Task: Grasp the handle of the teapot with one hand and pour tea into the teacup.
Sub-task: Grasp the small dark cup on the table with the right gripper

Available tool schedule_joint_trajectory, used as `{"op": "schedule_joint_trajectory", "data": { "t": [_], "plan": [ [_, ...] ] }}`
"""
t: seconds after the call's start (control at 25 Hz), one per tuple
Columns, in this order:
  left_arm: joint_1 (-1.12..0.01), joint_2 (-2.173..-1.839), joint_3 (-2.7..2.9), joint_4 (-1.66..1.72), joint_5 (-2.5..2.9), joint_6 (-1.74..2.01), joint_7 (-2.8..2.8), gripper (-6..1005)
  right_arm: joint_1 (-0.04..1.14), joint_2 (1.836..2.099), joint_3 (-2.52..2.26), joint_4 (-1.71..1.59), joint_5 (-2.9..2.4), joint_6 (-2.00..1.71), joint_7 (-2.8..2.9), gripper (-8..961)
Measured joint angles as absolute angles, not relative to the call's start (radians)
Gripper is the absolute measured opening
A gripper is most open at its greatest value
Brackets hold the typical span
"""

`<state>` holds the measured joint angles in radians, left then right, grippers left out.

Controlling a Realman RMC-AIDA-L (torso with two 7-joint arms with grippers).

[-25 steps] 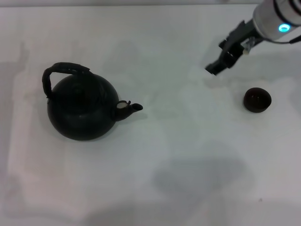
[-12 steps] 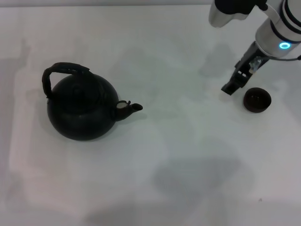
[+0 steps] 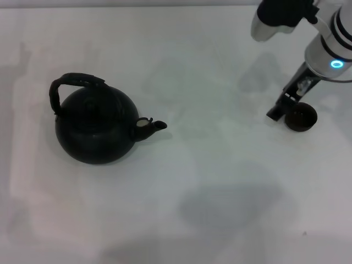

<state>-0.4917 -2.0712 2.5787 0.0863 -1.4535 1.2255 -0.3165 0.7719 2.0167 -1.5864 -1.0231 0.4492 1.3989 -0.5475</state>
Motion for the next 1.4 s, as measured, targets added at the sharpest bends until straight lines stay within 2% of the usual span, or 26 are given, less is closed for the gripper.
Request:
{"op": "schedule_joint_trajectory", "data": {
  "t": [0.96,1.4],
  "plan": [
    [-0.496,-2.071,2.579,0.082,-1.471,1.226,-0.316,893,0.745,2.014,-1.585,-0.976,0.391,1.414,-0.510,744],
    [-0.498,-2.072,2.579,0.072,-1.473,1.220,-0.316,894,0.753,2.022,-1.605,-1.117,0.416,1.480,-0.517,740]
  ]
}}
